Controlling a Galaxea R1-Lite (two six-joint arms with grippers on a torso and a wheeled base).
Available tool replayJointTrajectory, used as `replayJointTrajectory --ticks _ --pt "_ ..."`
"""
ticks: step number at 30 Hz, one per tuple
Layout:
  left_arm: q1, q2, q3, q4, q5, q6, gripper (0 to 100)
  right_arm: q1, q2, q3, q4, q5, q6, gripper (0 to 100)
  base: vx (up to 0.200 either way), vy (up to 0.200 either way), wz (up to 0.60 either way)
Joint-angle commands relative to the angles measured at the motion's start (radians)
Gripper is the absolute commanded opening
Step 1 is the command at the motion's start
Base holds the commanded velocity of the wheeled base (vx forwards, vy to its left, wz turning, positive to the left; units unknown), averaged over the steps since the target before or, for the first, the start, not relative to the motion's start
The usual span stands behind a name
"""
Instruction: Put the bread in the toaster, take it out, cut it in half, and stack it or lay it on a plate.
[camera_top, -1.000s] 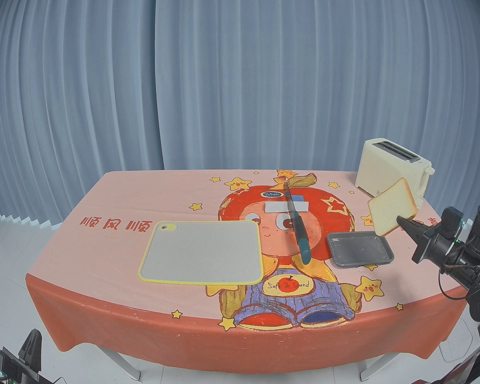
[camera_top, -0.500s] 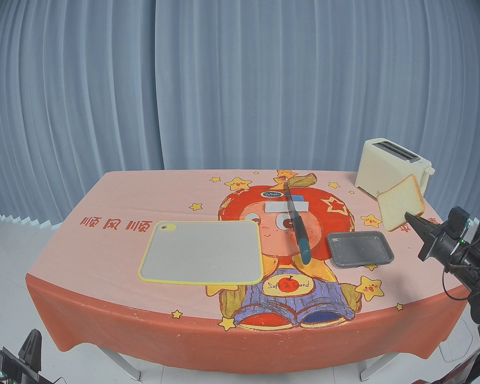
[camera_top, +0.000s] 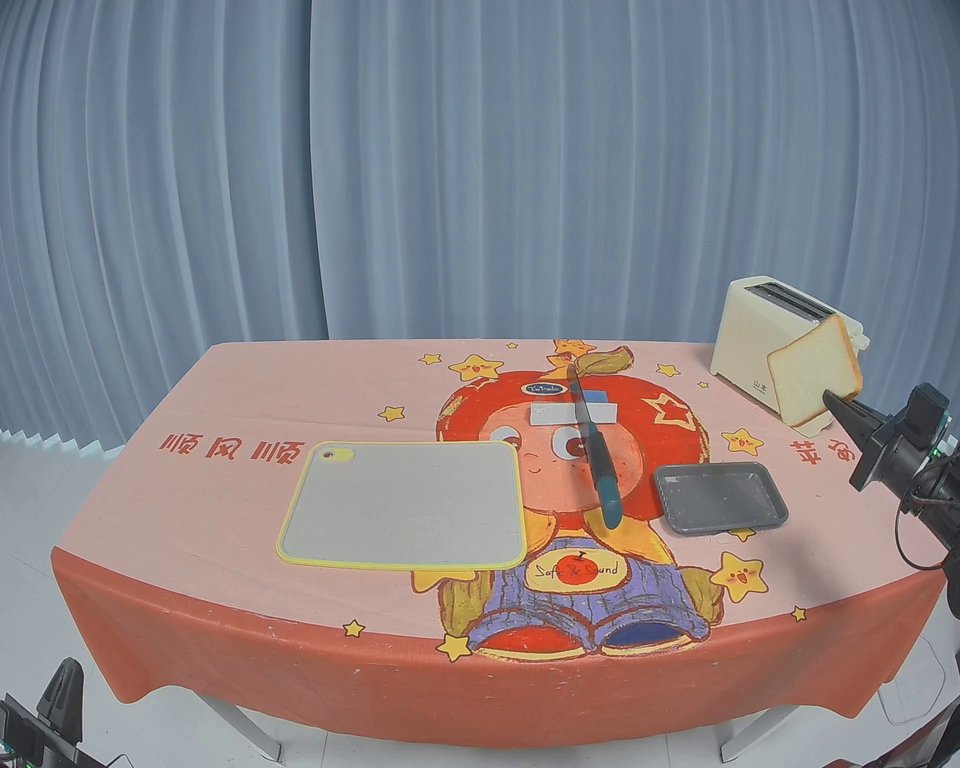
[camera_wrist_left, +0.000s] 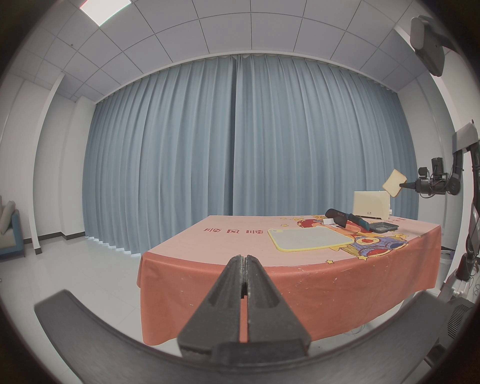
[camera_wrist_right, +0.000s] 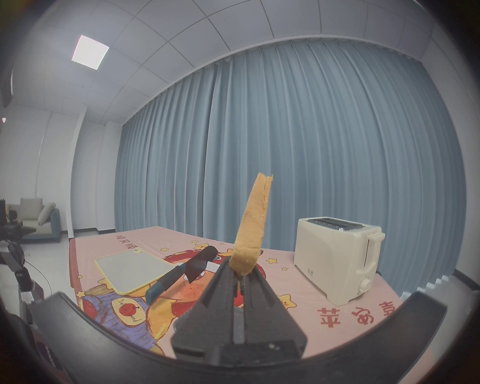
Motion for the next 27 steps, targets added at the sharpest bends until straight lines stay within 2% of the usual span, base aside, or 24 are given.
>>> replayJointTrajectory --ticks 1,3,9,13,16,18,20,27 --pt "0.000 -0.016 0.018 -0.001 0.000 -0.001 0 -0.016 0.029 -0.028 0.002 0.007 -0.020 0 0.000 0.000 0.00" --pt "0.000 -0.016 0.018 0.000 0.000 -0.001 0 -0.019 0.030 -0.032 0.002 0.013 -0.029 0 0.000 0.000 0.00" --pt "0.000 -0.016 0.018 0.000 0.000 -0.001 0 -0.042 0.030 -0.061 0.005 0.108 -0.124 0 0.000 0.000 0.00" --pt "0.000 -0.016 0.018 -0.001 0.000 0.000 0 -0.055 0.055 -0.104 0.028 0.114 -0.144 0 0.000 0.000 0.00" --pt "0.000 -0.016 0.018 -0.001 0.000 0.000 0 -0.080 0.088 -0.143 0.028 0.121 -0.176 0 0.000 0.000 0.00" --pt "0.000 -0.016 0.018 0.000 0.000 -0.001 0 -0.097 0.105 -0.166 0.028 0.160 -0.207 0 0.000 0.000 0.00" --pt "0.000 -0.016 0.018 0.000 0.000 0.000 0 -0.098 0.107 -0.167 0.029 0.176 -0.212 0 0.000 0.000 0.00" --pt "0.000 -0.016 0.018 0.000 0.000 0.000 0 -0.088 0.113 -0.166 0.029 0.177 -0.216 0 0.000 0.000 0.00"
